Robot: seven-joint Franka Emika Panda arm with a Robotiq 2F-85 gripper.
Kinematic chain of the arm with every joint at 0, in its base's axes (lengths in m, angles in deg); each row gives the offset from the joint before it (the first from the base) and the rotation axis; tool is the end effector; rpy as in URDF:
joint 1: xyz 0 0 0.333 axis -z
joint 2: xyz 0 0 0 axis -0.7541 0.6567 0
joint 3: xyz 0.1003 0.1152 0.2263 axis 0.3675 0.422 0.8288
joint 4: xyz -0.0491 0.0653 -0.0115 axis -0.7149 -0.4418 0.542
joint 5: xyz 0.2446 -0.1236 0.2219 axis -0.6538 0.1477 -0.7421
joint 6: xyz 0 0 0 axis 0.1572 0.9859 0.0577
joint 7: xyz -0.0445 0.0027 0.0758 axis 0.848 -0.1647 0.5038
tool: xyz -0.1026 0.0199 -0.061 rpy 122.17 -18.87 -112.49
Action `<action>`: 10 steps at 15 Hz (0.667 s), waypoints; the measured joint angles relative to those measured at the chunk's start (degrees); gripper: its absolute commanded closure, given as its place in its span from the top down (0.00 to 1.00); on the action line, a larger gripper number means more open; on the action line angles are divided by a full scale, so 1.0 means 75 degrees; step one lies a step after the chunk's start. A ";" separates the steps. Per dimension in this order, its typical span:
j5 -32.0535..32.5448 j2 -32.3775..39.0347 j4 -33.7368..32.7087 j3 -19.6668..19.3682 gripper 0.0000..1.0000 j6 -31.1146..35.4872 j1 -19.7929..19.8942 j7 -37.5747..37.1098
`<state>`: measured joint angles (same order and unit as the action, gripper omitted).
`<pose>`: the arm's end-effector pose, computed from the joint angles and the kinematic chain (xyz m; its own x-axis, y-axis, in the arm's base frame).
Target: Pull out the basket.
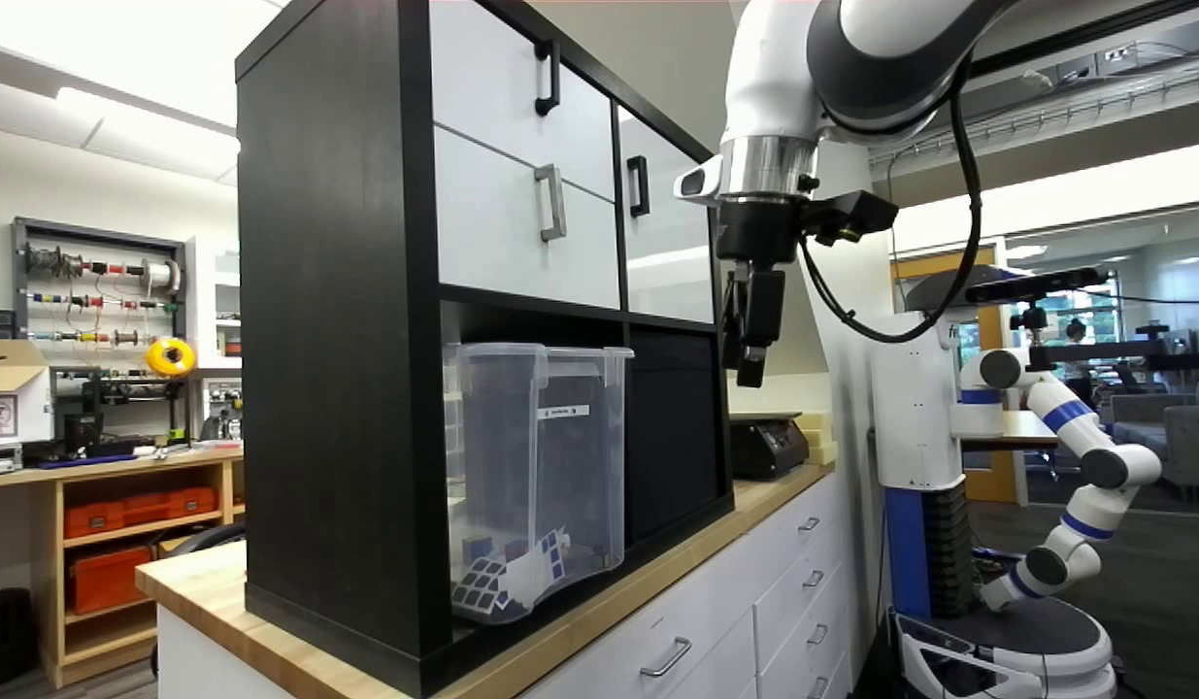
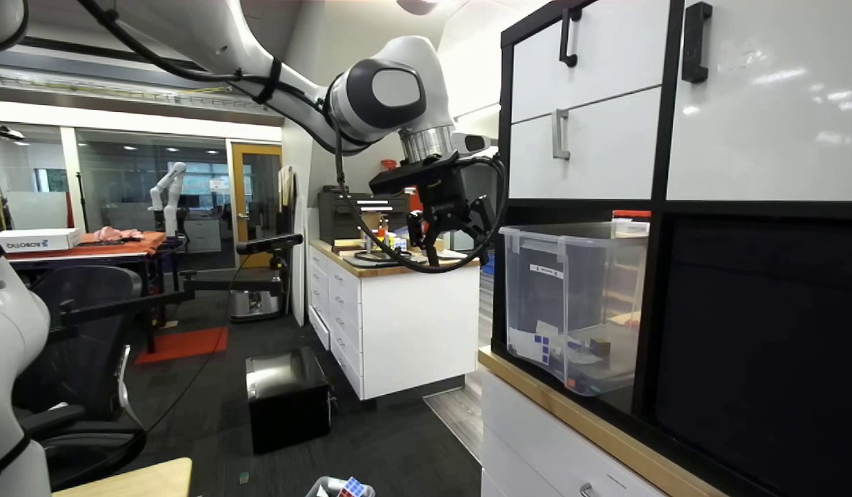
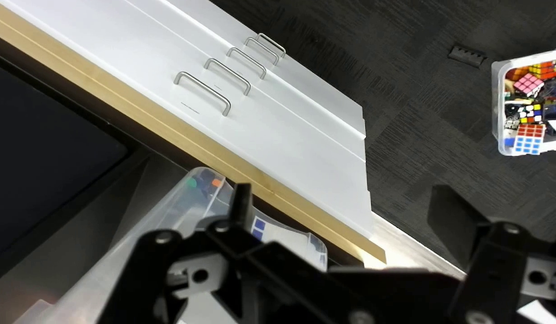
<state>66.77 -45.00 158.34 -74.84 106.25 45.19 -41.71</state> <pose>0.4935 0.0321 0.4826 0.8388 0.5171 0.1706 0.4811 -0.8505 0.2127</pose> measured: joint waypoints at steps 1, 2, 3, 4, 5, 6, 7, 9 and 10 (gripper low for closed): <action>0.0005 0.0019 0.0000 0.0062 1.00 0.0096 -0.0016 0.0095; 0.0017 0.0042 0.0001 0.0117 1.00 0.0212 -0.0038 0.0201; 0.0034 0.0071 0.0001 0.0173 1.00 0.0334 -0.0056 0.0291; 0.0057 0.0103 0.0001 0.0209 1.00 0.0468 -0.0076 0.0376; 0.0080 0.0135 0.0001 0.0241 1.00 0.0596 -0.0082 0.0471; 0.0112 0.0167 0.0001 0.0258 1.00 0.0739 -0.0083 0.0554; 0.0157 0.0193 0.0001 0.0260 1.00 0.0876 -0.0083 0.0627; 0.0281 0.0239 0.0001 0.0242 1.00 0.1207 -0.0081 0.0789; 0.0359 0.0265 0.0001 0.0226 1.00 0.1398 -0.0078 0.0860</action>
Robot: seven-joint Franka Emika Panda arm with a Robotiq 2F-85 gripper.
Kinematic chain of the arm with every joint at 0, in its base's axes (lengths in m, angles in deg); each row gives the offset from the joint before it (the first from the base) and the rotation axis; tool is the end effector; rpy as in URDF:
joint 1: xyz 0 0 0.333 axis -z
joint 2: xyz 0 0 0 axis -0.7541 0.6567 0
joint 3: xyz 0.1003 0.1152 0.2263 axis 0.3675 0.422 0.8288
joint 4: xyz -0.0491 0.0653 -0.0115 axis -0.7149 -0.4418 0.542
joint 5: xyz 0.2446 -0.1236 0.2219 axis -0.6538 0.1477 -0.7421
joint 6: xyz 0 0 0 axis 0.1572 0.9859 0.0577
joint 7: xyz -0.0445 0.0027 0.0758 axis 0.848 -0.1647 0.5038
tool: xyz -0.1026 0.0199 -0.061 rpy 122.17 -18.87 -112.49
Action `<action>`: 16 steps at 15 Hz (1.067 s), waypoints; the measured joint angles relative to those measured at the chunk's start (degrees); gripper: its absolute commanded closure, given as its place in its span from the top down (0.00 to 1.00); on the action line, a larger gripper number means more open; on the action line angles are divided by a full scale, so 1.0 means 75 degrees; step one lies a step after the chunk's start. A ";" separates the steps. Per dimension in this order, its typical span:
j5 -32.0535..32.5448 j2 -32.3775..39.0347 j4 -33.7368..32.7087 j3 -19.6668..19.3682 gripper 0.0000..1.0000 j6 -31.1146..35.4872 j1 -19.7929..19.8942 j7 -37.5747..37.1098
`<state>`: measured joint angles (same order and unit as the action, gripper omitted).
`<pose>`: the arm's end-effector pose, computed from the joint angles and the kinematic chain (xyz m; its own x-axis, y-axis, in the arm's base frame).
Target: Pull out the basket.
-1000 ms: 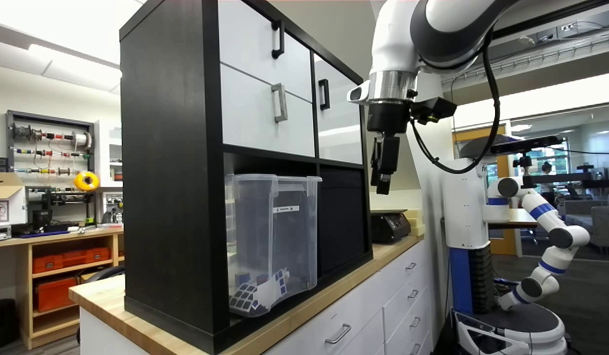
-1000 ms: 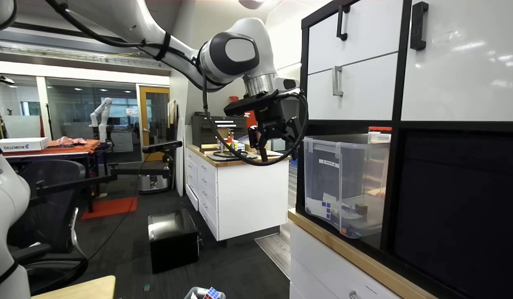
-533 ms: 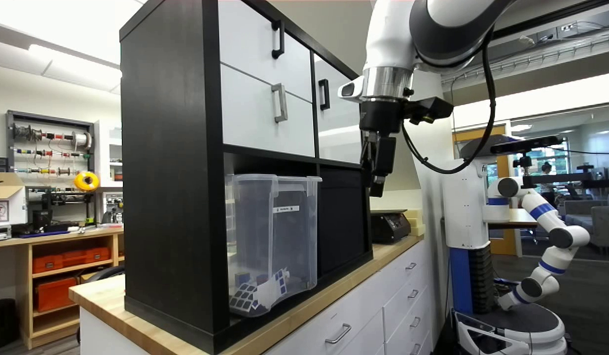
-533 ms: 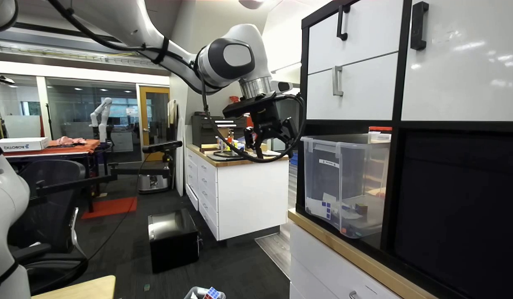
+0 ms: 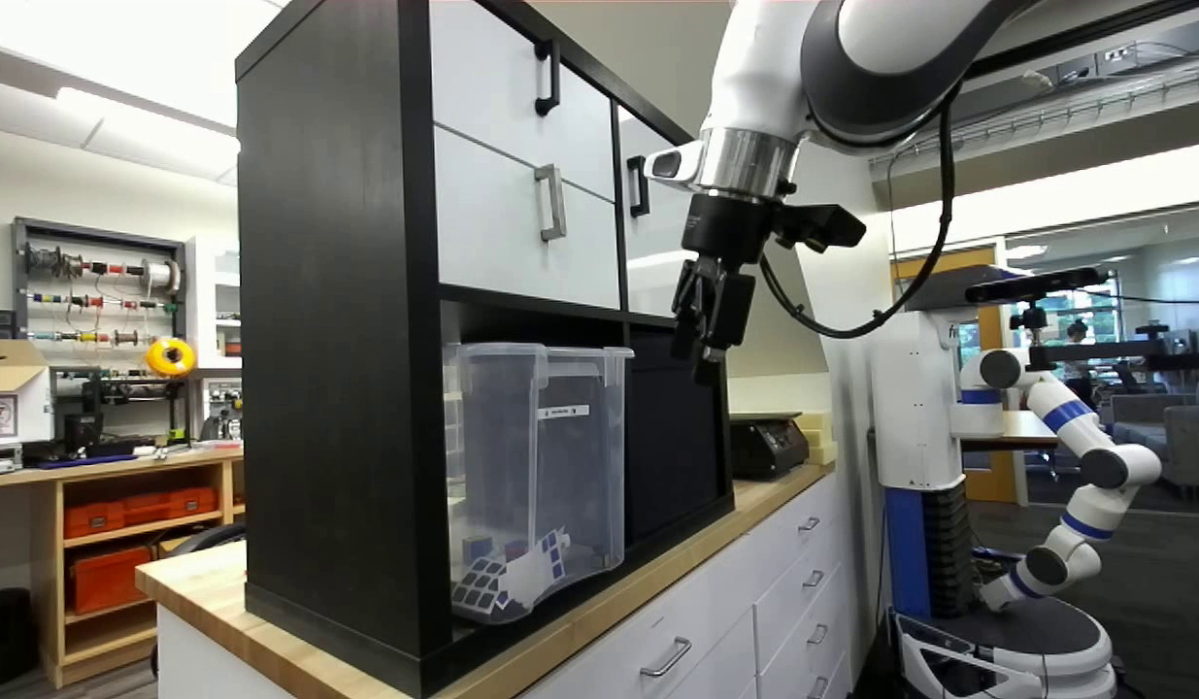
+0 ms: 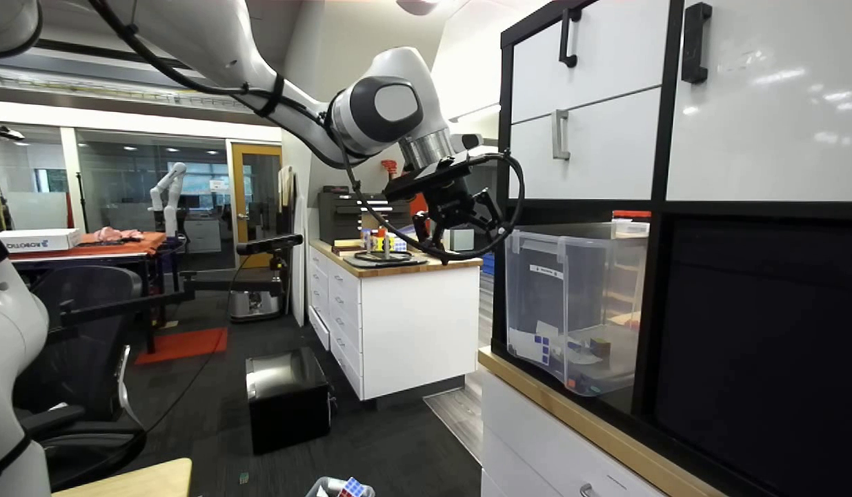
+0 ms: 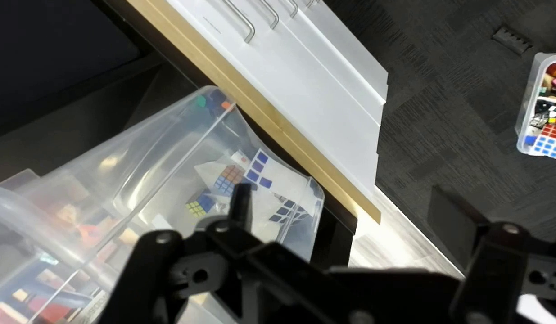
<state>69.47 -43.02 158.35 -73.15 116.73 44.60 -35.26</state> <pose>0.5124 0.0572 0.4871 0.6964 0.6761 0.2406 0.5942 -0.7312 0.3350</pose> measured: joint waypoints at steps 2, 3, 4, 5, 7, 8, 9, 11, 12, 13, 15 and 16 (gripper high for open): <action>0.0140 0.0066 0.0000 -0.0048 1.00 0.0378 0.0012 0.0126; 0.0203 0.0101 -0.0001 -0.0078 1.00 0.0553 0.0017 0.0194; 0.0253 0.0140 -0.0006 -0.0108 1.00 0.0717 0.0025 0.0246; 0.0285 0.0178 -0.0015 -0.0130 1.00 0.0872 0.0040 0.0289; 0.0328 0.0292 -0.0066 -0.0178 1.00 0.1164 0.0064 0.0349; 0.0343 0.0361 -0.0117 -0.0199 1.00 0.1280 0.0079 0.0369; 0.0363 0.0430 -0.0184 -0.0219 1.00 0.1386 0.0090 0.0385; 0.0439 0.0589 -0.0354 -0.0255 1.00 0.1586 0.0111 0.0405; 0.0498 0.0670 -0.0454 -0.0274 1.00 0.1671 0.0119 0.0407; 0.0555 0.0756 -0.0554 -0.0289 1.00 0.1758 0.0129 0.0410; 0.0651 0.0919 -0.0755 -0.0292 1.00 0.1888 0.0168 0.0419; 0.0692 0.1004 -0.0857 -0.0292 1.00 0.1948 0.0187 0.0434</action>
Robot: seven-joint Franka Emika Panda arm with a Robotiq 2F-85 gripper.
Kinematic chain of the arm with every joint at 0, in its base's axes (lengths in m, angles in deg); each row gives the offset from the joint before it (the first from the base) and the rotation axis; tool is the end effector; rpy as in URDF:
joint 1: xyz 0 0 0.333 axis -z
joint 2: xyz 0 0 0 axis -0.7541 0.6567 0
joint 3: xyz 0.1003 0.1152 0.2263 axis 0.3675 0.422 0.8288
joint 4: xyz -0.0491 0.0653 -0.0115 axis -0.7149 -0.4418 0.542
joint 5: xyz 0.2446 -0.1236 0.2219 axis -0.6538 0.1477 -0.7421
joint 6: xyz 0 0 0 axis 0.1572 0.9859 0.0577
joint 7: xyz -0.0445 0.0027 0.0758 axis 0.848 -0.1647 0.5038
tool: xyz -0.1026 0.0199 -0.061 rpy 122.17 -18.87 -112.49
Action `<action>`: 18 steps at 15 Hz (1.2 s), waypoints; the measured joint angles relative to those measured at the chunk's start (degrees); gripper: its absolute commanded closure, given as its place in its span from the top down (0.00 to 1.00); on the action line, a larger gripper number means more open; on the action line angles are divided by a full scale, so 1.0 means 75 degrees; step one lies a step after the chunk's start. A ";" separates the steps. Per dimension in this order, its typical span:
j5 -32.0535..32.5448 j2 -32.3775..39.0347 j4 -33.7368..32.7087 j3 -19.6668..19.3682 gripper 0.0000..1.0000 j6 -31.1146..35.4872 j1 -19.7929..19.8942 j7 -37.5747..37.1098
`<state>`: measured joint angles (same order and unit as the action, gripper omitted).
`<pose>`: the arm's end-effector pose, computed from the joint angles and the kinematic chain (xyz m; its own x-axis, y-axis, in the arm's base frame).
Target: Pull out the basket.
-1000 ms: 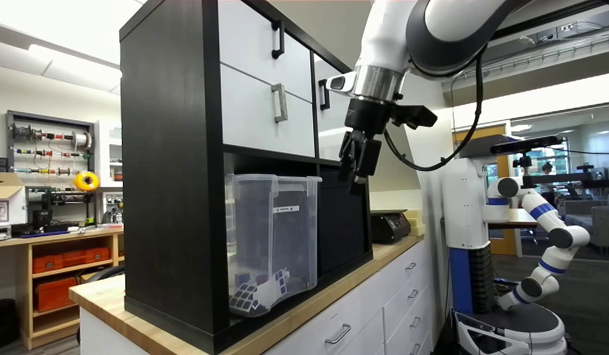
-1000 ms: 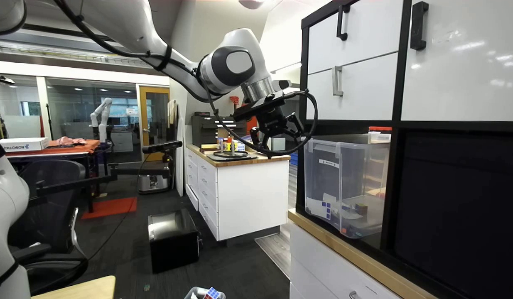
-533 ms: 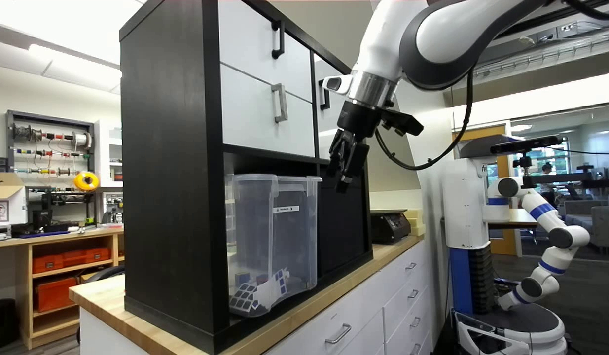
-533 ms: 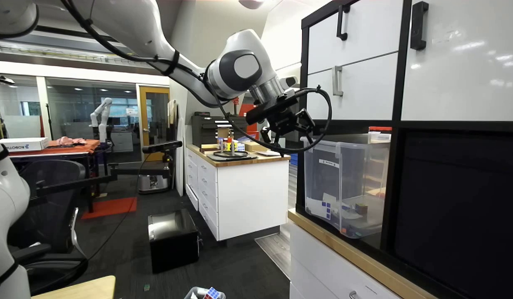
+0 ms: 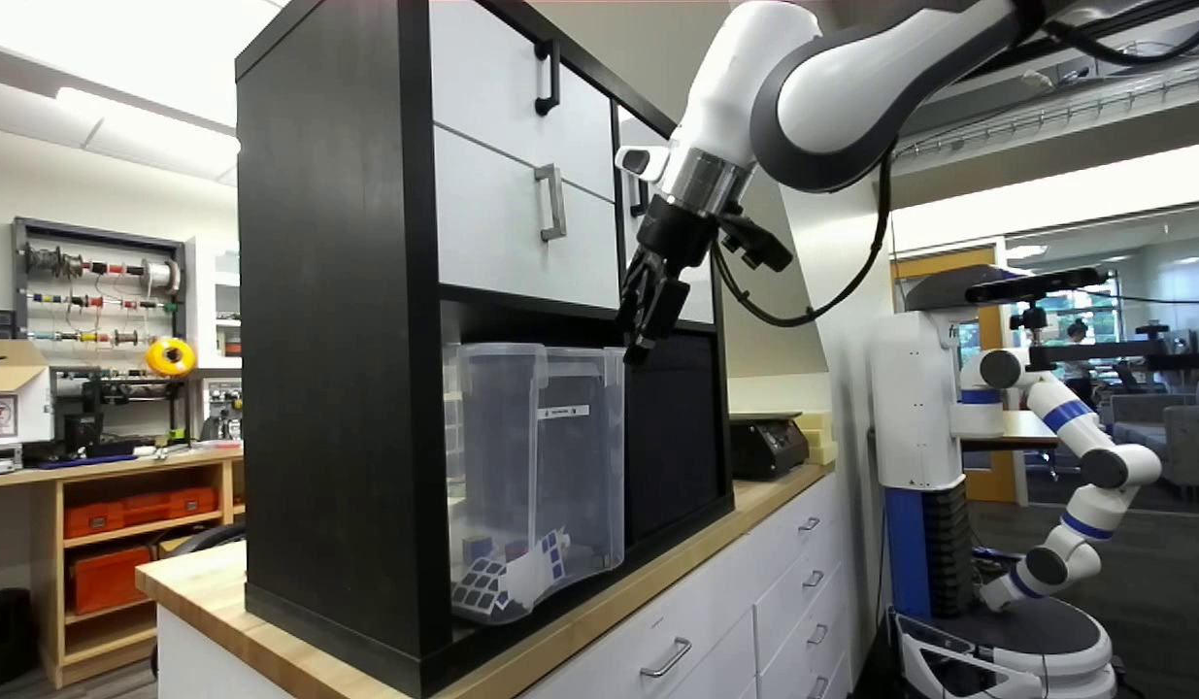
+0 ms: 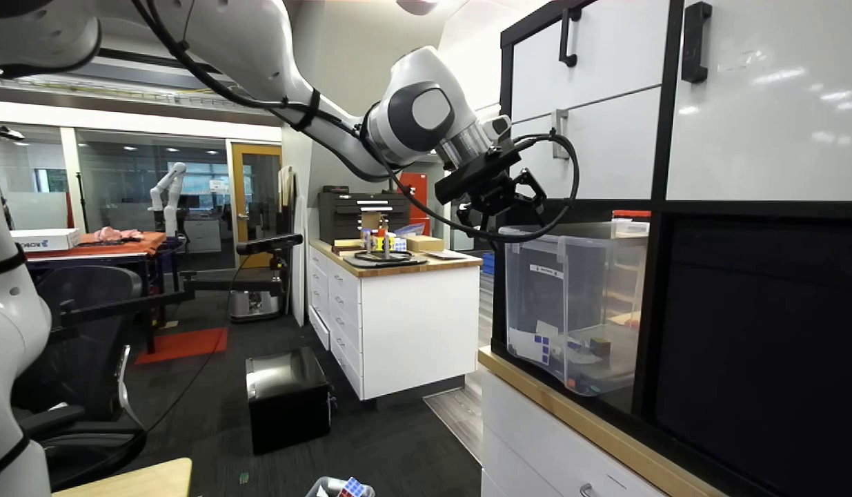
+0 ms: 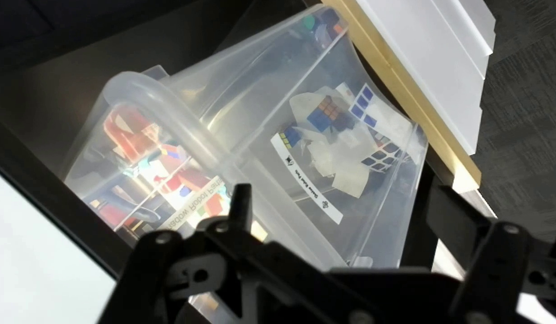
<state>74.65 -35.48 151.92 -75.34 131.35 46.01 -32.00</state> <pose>0.5645 0.0351 0.5040 0.5762 0.7429 0.3406 0.5506 -0.6609 0.5099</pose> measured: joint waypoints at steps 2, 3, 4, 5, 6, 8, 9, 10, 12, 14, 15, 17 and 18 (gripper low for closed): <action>0.0051 0.0154 -0.0158 0.0000 1.00 0.0113 0.0031 0.0050; 0.0063 0.0232 -0.0232 -0.0001 1.00 0.0169 0.0044 0.0074; 0.0071 0.0307 -0.0291 -0.0001 1.00 0.0222 0.0062 0.0101; 0.0079 0.0379 -0.0339 -0.0001 1.00 0.0289 0.0082 0.0132; 0.0086 0.0451 -0.0386 -0.0002 1.00 0.0358 0.0104 0.0175; 0.0094 0.0601 -0.0472 -0.0002 1.00 0.0482 0.0144 0.0255; 0.0095 0.0669 -0.0508 -0.0002 1.00 0.0533 0.0161 0.0304; 0.0095 0.0740 -0.0545 -0.0002 1.00 0.0586 0.0178 0.0366; 0.0095 0.0864 -0.0615 -0.0002 1.00 0.0703 0.0207 0.0453; 0.0095 0.0971 -0.0678 -0.0002 1.00 0.0773 0.0219 0.0515; 0.0095 0.1012 -0.0709 0.0000 1.00 0.0775 0.0219 0.0527; 0.0112 0.1090 -0.0770 0.0015 1.00 0.0775 0.0218 0.0530; 0.0153 0.1116 -0.0787 0.0025 1.00 0.0775 0.0217 0.0530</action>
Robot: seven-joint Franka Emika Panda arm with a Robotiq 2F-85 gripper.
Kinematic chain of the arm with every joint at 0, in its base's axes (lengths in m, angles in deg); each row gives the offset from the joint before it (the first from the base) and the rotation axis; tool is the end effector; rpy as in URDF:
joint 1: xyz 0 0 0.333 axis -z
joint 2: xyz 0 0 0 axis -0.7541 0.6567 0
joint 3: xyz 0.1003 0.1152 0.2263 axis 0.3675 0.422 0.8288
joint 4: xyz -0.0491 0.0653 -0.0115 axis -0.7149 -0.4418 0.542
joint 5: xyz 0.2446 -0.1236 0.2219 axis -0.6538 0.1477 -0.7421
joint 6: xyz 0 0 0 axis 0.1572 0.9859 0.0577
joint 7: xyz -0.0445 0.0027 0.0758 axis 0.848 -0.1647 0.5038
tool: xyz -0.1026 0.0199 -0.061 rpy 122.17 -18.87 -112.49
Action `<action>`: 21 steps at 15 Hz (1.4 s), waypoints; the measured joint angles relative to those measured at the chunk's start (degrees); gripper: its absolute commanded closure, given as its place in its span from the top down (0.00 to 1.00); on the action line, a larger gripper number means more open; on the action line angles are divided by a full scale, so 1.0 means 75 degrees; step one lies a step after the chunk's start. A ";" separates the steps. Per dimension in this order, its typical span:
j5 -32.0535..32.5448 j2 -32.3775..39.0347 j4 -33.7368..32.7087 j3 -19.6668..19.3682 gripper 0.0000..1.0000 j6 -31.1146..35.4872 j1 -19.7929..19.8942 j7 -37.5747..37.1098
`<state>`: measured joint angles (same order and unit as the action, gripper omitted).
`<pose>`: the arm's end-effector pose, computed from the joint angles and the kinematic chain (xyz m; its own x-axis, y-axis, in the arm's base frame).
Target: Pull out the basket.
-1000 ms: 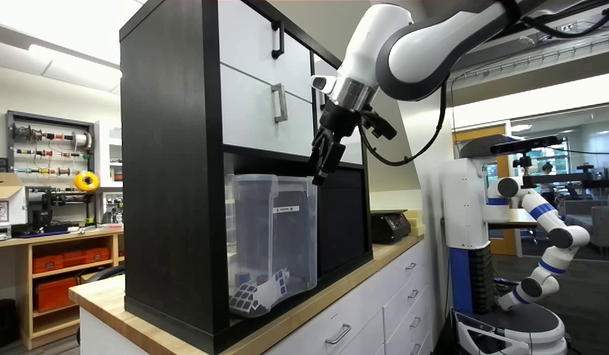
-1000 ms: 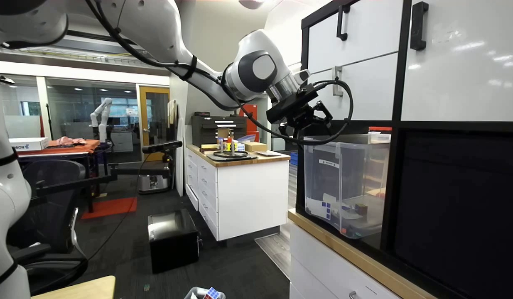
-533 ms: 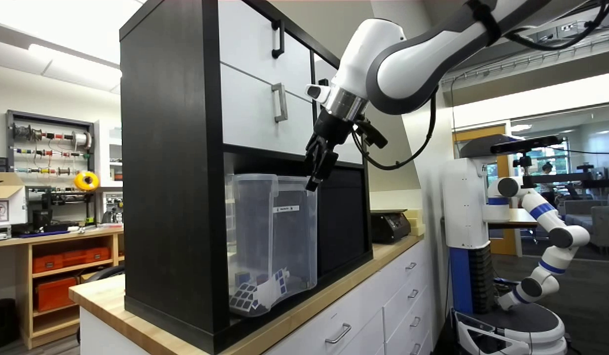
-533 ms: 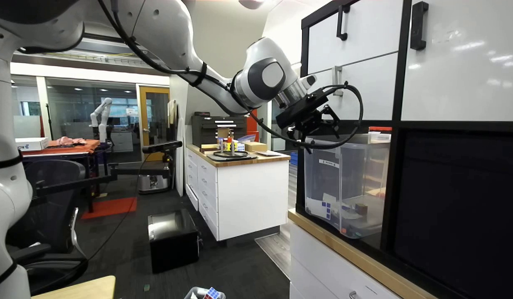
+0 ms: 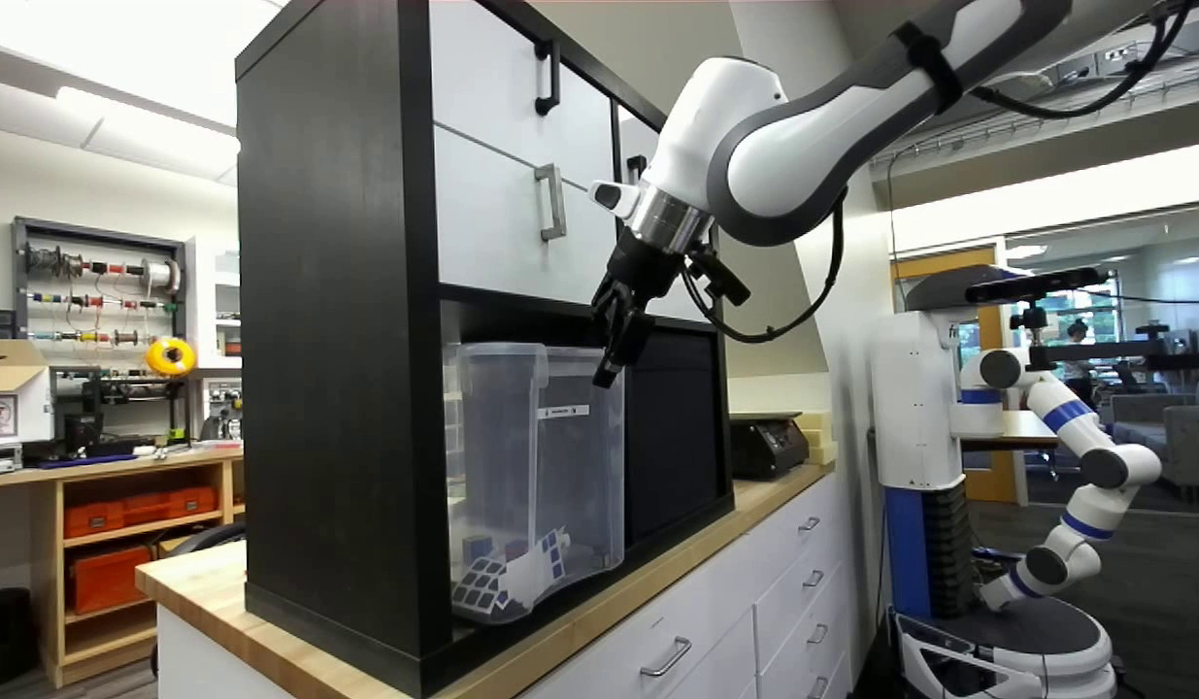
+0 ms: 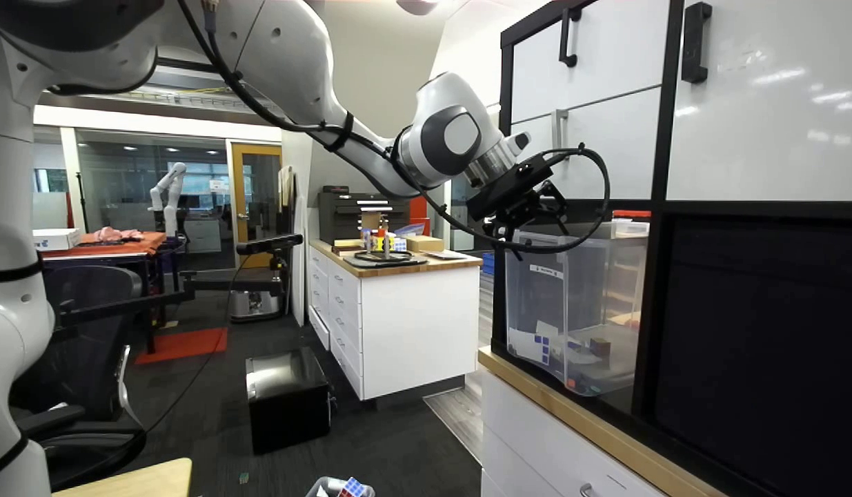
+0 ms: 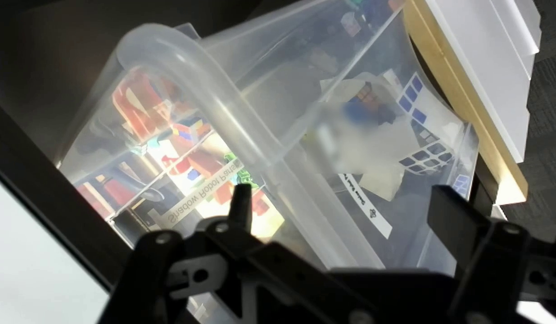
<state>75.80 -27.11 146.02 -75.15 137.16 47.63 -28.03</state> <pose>0.6036 0.0266 0.4829 0.5122 0.7927 0.3305 0.5649 -0.6008 0.5657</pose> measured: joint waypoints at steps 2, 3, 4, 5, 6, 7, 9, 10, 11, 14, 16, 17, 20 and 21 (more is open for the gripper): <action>0.0111 0.0028 -0.0012 0.0017 0.74 -0.0002 -0.0009 0.0000; 0.0170 0.0040 -0.0015 0.0027 0.68 -0.0004 -0.0011 0.0000; 0.0230 0.0053 -0.0019 0.0036 0.60 -0.0011 -0.0011 0.0000; 0.0263 0.0070 -0.0025 0.0045 0.54 -0.0018 -0.0012 0.0000; 0.0295 0.0085 -0.0054 0.0047 0.47 -0.0017 -0.0011 0.0000; 0.0318 0.0093 -0.0094 0.0047 0.42 -0.0025 -0.0011 0.0000; 0.0370 0.0102 -0.0162 0.0044 0.28 -0.0033 -0.0010 0.0000; 0.0404 0.0107 -0.0196 0.0042 0.21 -0.0036 -0.0010 0.0000; 0.0442 0.0108 -0.0226 0.0038 0.15 -0.0039 -0.0009 0.0000; 0.0588 0.0105 -0.0287 0.0035 0.07 -0.0093 -0.0010 0.0000; 0.0641 0.0104 -0.0299 0.0046 0.05 -0.0107 -0.0013 0.0006; 0.0663 0.0101 -0.0304 0.0056 0.06 -0.0107 -0.0017 0.0023; 0.0694 0.0094 -0.0303 0.0066 0.06 -0.0112 -0.0021 0.0078; 0.0695 0.0089 -0.0300 0.0066 0.06 -0.0115 -0.0021 0.0130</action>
<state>81.01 -26.45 143.77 -74.66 136.30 47.47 -27.05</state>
